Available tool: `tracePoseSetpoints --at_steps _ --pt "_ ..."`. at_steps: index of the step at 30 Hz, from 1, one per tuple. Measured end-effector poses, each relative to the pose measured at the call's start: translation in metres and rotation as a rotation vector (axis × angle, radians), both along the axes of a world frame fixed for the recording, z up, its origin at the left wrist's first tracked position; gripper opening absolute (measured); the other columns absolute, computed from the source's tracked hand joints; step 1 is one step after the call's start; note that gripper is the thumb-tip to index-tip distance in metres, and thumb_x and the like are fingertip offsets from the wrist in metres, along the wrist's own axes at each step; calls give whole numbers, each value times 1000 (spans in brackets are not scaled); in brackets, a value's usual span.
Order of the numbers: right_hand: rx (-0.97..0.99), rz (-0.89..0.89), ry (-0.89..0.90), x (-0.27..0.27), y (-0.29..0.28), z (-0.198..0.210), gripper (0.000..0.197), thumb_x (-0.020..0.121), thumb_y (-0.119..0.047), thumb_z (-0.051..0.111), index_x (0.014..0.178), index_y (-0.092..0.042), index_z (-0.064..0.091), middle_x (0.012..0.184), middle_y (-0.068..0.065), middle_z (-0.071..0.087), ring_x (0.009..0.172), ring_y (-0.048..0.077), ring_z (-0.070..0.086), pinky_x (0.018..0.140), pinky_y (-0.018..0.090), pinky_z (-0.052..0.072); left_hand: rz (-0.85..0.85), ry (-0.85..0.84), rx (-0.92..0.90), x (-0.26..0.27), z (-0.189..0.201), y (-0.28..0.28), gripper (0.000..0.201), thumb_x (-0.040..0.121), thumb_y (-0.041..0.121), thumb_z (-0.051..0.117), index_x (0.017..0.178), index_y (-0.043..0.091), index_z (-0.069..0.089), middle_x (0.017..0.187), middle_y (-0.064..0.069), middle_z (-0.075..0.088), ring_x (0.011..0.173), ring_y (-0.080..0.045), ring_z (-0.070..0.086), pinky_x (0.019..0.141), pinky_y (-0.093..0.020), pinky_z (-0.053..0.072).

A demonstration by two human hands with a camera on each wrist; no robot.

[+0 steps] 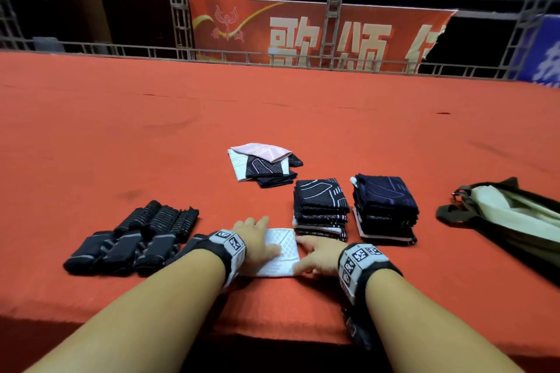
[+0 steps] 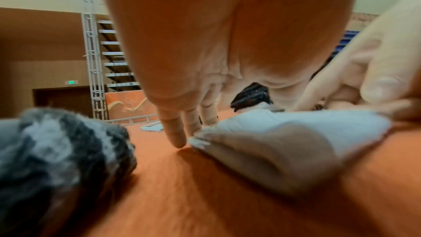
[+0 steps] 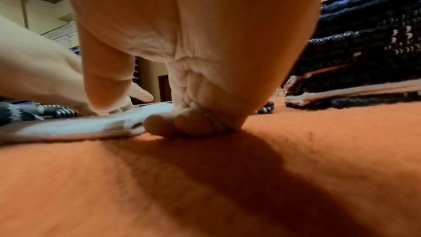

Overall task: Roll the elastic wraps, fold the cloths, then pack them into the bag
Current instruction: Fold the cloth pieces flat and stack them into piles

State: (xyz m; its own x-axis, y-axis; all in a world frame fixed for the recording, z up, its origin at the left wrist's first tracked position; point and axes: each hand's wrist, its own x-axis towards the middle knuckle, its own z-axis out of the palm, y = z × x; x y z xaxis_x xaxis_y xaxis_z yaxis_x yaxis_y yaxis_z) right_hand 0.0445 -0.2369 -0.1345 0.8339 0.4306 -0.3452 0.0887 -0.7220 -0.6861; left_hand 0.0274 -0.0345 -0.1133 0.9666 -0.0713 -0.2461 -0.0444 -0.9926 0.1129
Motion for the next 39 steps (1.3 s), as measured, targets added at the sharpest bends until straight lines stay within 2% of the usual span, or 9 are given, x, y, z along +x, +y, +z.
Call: tracePoseSetpoints --at_steps 4,7,9,13,19,24,29,34,39 --pt "10 -18 52 -13 4 4 51 66 -34 79 116 -31 70 97 -6 76 61 2 59 58 20 44 25 14 22 9 29 7 41 96 33 55 127 8 63 125 -14 67 113 -31 63 87 -30 47" --pt "28 -60 54 -22 2 14 6 85 -24 71 87 -20 67 72 -2 61 46 3 49 50 20 42 -27 140 -90 9 52 11 21 94 18 66 112 9 69 97 -2 68 86 -16 59 64 -20 43" --pt "63 -105 72 -25 0 16 13 89 -24 69 83 -18 59 67 1 52 44 6 47 47 20 40 -25 208 -286 10 65 15 10 91 13 72 100 16 69 91 -1 65 80 -14 56 54 -18 45" --pt "345 -196 271 -30 -5 31 19 89 -21 68 102 -16 56 68 -2 55 48 8 42 43 18 35 -26 258 -726 9 95 19 18 82 10 81 83 22 68 86 -12 69 72 -24 66 60 -28 55" --pt "805 -398 171 -26 -22 79 14 96 -14 63 110 -12 64 99 15 72 90 35 69 92 52 55 -45 131 -1079 18 135 -4 19 92 2 68 85 17 59 74 -7 64 59 -18 63 52 -25 50" --pt "1007 -625 -22 -1 -39 121 23 95 -7 65 116 -2 58 102 18 74 67 22 72 65 41 60 61 -3 -1320 33 143 -33 10 97 4 64 98 12 57 82 -14 70 61 -21 69 48 -28 54" --pt "769 -829 -301 44 -53 139 31 94 -10 62 123 -15 51 106 12 72 79 28 76 72 56 62 138 -14 -1327 56 133 -55 9 98 11 64 95 12 55 76 -5 73 57 -17 68 49 -28 55" --pt "375 -665 -431 71 -52 132 59 92 1 50 146 -22 45 116 2 68 99 25 71 82 39 60 163 -7 -1137 81 114 -55 13 93 10 69 87 10 57 71 -12 62 60 -26 62 77 -53 61" --pt "-32 -507 -381 85 -36 114 54 93 3 42 144 -11 53 149 7 52 134 27 50 110 30 40 158 -6 -859 93 99 -54 15 91 12 66 79 8 57 71 -24 69 68 -42 73 74 -58 61"
